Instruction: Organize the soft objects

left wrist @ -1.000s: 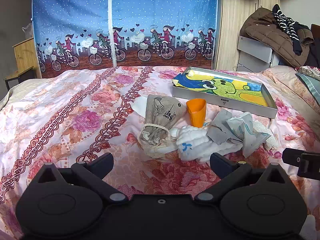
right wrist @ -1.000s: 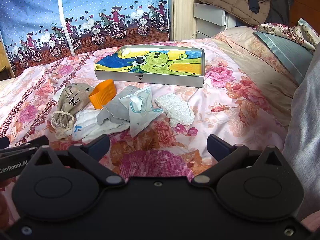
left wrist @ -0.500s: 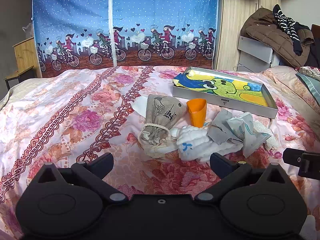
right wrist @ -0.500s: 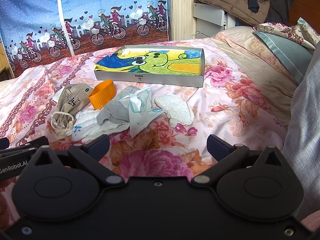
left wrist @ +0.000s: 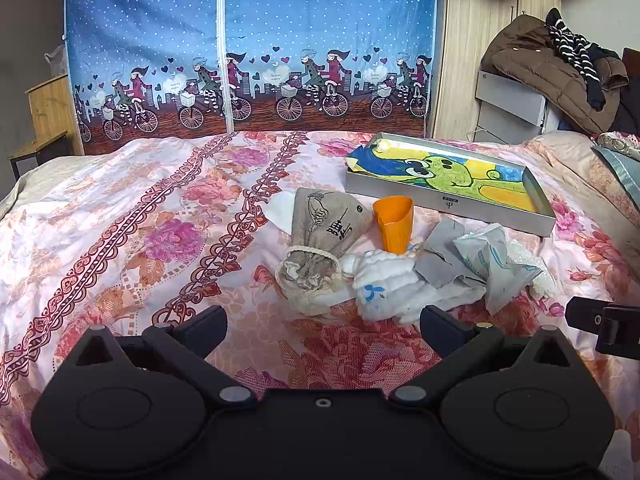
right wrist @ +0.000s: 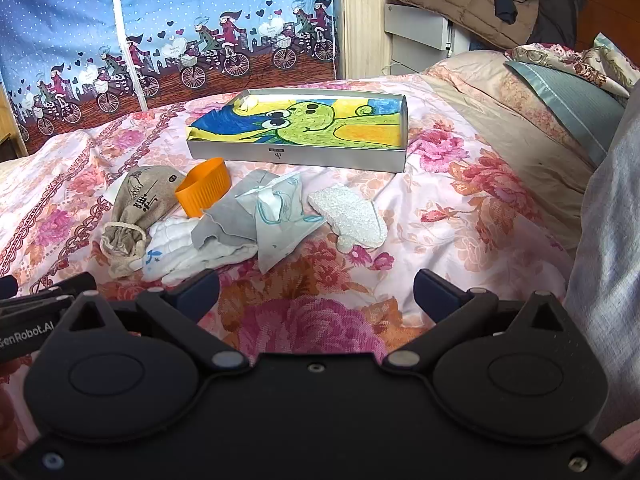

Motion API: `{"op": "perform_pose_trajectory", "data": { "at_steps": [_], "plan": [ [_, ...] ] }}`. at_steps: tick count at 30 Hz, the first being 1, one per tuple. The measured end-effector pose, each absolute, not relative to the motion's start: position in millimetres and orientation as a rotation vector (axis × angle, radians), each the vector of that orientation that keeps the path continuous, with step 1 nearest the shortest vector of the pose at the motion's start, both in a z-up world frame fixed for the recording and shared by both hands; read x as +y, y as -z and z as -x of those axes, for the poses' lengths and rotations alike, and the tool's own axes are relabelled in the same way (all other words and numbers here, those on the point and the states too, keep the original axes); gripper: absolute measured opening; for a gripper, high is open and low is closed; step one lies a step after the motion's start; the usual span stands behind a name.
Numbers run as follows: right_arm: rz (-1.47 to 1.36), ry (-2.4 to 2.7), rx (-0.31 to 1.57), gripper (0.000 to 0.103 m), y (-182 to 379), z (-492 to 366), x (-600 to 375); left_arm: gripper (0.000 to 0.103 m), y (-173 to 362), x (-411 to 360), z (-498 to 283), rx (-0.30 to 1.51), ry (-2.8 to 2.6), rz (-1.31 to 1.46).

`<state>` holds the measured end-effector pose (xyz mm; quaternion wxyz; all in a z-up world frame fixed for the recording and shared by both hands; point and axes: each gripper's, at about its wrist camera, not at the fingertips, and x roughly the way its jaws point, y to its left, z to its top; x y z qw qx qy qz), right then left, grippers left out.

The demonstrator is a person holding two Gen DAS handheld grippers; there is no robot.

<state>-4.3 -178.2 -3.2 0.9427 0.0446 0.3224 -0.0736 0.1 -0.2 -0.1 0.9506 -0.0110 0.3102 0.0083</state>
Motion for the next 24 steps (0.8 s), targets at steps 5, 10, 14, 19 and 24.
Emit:
{"op": "perform_pose_trajectory", "data": {
  "at_steps": [5, 10, 14, 19, 24],
  "plan": [
    [-0.091, 0.15, 0.658, 0.103, 3, 4, -178, 0.102, 0, 0, 0, 0.632, -0.017, 0.021],
    [-0.093, 0.154, 0.661, 0.103, 4, 5, -178, 0.102, 4, 2, 3, 0.636, -0.019, 0.022],
    [-0.101, 0.147, 0.655, 0.103, 4, 7, -179, 0.102, 13, 7, -3, 0.648, -0.025, 0.031],
    [-0.131, 0.119, 0.572, 0.103, -10, 16, -182, 0.102, 8, 11, -2, 0.671, -0.034, 0.07],
    [-0.121, 0.046, 0.578, 0.103, -17, 6, -186, 0.102, 7, 14, -5, 0.688, -0.029, 0.116]
  ]
}}
